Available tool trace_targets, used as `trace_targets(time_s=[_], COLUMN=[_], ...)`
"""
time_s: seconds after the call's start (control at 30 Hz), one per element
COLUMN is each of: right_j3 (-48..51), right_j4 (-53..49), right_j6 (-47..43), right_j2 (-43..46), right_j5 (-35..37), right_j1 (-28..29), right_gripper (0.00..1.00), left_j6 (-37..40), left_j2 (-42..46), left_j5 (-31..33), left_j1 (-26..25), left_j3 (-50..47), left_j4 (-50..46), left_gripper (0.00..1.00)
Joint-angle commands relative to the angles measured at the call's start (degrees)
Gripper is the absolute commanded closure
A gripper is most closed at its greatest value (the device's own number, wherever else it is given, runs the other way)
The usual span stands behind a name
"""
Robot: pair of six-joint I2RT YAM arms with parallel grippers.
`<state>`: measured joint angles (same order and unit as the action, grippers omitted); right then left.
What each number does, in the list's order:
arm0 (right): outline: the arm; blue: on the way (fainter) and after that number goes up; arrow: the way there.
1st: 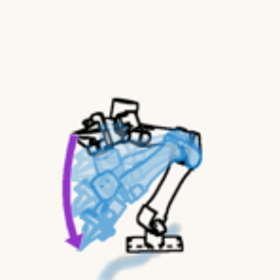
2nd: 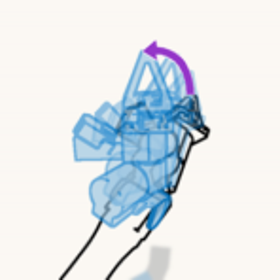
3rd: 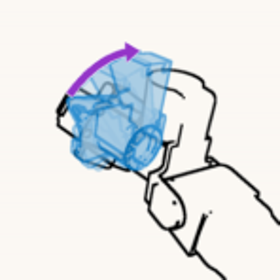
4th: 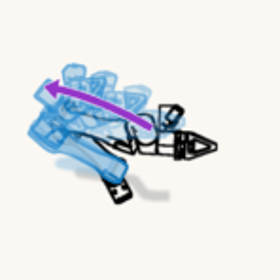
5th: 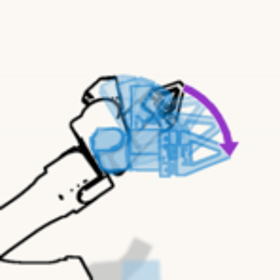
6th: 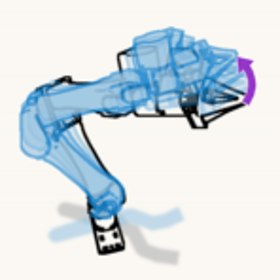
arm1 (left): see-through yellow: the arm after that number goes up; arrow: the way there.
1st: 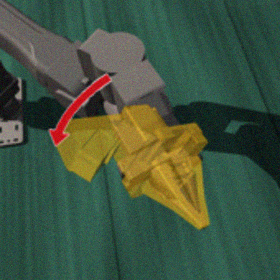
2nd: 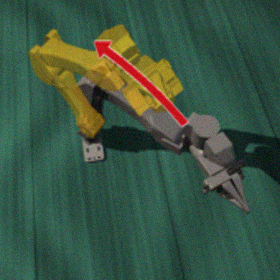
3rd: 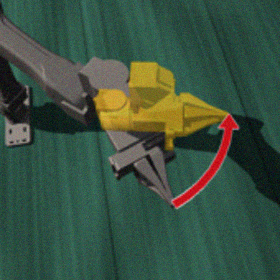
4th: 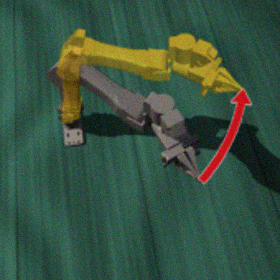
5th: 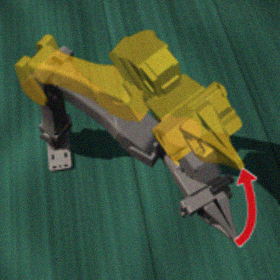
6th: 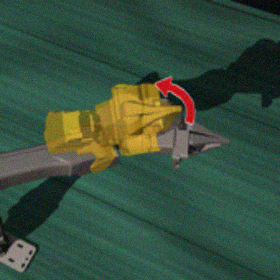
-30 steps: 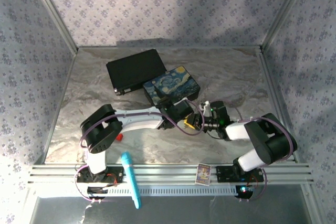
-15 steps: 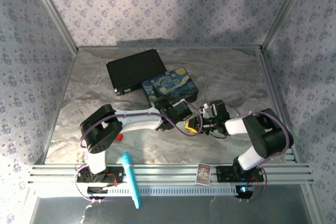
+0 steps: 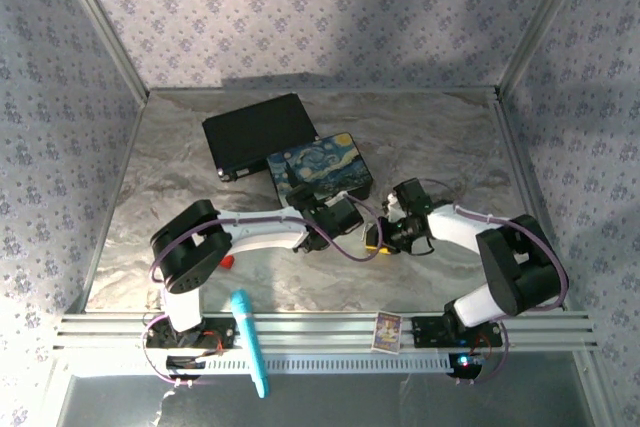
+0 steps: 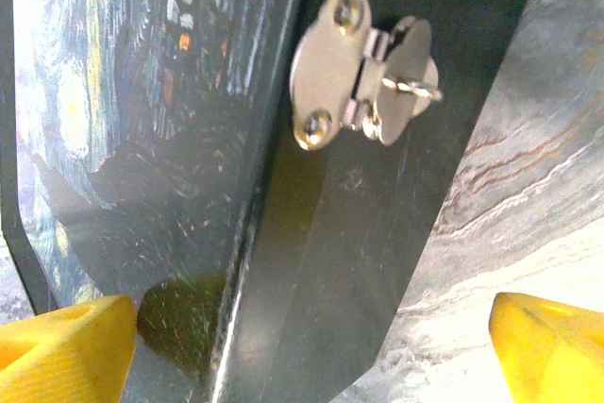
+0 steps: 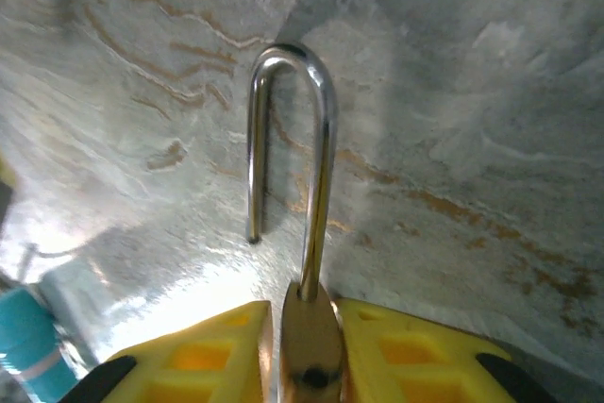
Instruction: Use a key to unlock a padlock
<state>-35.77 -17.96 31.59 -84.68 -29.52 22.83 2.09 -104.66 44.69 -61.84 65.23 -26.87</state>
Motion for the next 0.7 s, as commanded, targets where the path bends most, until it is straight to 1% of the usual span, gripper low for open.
trace_targets(time_s=[0.0,0.1,0.27,0.4,0.5,0.57,0.67], right_j3=[-1.39,-2.40,-4.49,-5.57,-5.69,-6.22,-6.97], right_j4=[-12.91,-13.67,-16.17,-18.66,-18.17,-17.88,-16.77], right_j6=[-3.51,-3.47,-3.82,-3.65,-3.52,-3.51,-4.05], right_j2=[-1.54,-1.64,-1.46,-0.61,0.38,1.22,3.05], right_j5=[11.09,12.96,17.84,20.83,20.74,20.81,18.84], right_j1=[1.38,2.30,4.86,6.83,7.19,7.34,7.56], right_gripper=[0.69,0.65,0.64,0.59,0.59,0.58,0.50], left_j6=[-5.48,-8.03,-13.51,-15.36,-15.56,-16.27,-16.46], left_j2=[1.43,2.75,2.86,4.29,5.80,6.58,8.33], left_j5=[2.02,4.00,6.81,6.95,6.41,6.46,7.38], left_j1=[0.73,0.76,1.04,0.86,0.78,0.99,1.38], left_j3=[-1.41,-1.58,-1.51,-3.13,-3.83,-3.48,-4.33], left_j4=[-5.68,-6.36,-10.62,-10.24,-8.70,-9.34,-9.08], left_gripper=[0.04,0.04,0.03,0.03,0.03,0.03,0.03])
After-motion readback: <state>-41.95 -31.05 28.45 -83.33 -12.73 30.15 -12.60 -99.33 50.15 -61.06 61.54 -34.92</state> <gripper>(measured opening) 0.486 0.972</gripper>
